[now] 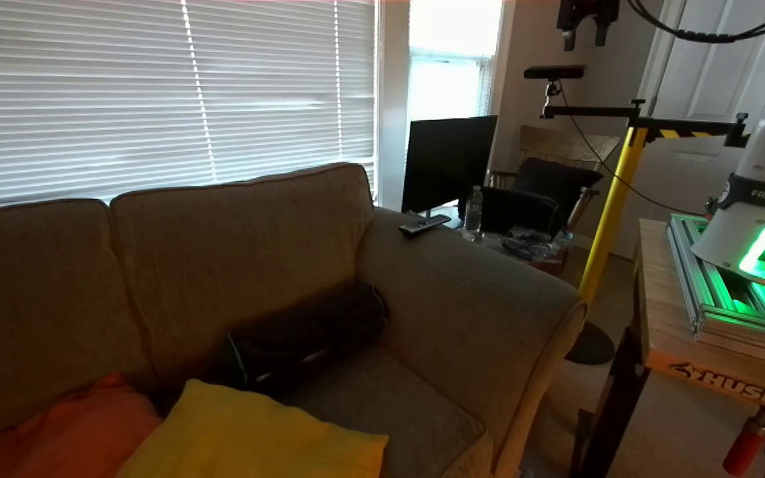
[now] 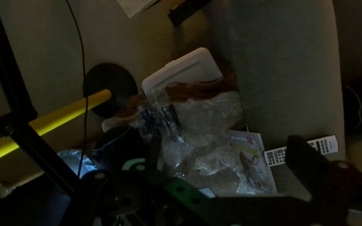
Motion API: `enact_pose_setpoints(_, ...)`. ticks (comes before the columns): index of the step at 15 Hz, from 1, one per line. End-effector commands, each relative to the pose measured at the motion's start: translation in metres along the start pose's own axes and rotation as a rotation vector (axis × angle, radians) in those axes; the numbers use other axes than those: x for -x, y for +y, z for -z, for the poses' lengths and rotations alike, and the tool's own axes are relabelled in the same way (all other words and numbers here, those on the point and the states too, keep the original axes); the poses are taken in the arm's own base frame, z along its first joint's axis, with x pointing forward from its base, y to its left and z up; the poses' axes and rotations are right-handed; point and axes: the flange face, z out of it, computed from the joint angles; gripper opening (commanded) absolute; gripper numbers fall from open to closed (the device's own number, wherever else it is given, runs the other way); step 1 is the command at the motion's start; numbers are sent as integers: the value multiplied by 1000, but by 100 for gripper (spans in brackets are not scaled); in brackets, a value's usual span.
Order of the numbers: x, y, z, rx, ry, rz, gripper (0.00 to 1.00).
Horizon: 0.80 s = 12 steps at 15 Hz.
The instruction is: Put the grey remote control on the table.
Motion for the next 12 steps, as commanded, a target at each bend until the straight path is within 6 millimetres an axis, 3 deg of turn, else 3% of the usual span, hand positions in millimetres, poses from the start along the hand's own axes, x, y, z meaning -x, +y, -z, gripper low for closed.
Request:
enact_pose_setpoints(1, -42, -19, -3, -45, -72, -177, 100)
enact_pose_setpoints(12, -135, -53, -35, -189, -137, -714, 100)
